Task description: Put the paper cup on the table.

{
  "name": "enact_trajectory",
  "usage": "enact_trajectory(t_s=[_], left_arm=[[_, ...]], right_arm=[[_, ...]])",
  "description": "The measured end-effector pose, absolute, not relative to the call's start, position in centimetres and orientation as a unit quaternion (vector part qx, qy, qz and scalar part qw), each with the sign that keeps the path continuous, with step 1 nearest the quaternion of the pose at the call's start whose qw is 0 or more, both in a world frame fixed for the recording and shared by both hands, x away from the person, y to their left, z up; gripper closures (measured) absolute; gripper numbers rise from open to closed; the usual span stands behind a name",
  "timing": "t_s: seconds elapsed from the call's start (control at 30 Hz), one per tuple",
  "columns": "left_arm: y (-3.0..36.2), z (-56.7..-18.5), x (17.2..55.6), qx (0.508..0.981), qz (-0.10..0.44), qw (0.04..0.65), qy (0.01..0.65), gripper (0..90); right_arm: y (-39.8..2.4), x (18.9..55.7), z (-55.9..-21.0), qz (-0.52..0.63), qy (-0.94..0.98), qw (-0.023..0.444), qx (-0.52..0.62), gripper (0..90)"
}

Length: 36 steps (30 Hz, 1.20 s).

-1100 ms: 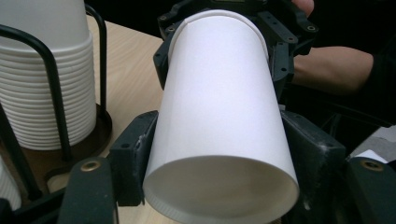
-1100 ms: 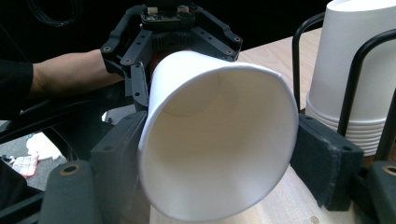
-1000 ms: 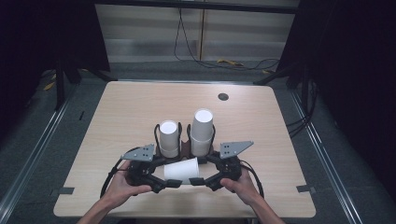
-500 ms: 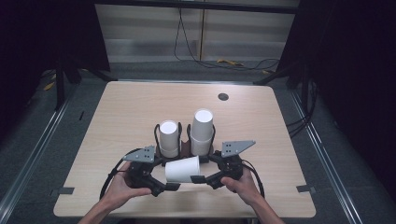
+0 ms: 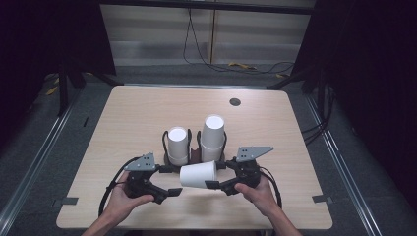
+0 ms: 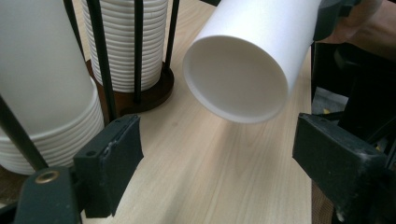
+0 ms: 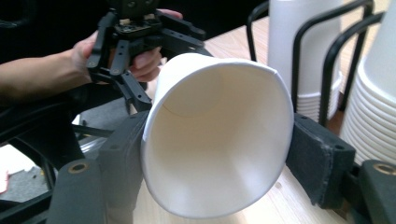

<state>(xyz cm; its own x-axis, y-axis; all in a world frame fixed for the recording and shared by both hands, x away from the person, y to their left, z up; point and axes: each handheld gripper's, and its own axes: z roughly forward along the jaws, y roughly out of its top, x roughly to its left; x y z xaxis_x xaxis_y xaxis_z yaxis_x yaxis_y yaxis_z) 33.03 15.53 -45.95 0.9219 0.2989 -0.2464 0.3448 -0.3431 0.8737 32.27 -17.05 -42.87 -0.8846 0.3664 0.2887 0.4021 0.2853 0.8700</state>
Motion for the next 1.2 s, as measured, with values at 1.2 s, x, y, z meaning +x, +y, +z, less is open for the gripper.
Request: enact_trajectory(t_s=[1.2], left_arm=[[18.2, -47.2, 33.6, 0.826, 0.021, 0.511, 0.236, 15.7]], right_arm=[[-23.0, 32.9, -41.9, -0.412, -0.846, -0.045, -0.335, 26.2]])
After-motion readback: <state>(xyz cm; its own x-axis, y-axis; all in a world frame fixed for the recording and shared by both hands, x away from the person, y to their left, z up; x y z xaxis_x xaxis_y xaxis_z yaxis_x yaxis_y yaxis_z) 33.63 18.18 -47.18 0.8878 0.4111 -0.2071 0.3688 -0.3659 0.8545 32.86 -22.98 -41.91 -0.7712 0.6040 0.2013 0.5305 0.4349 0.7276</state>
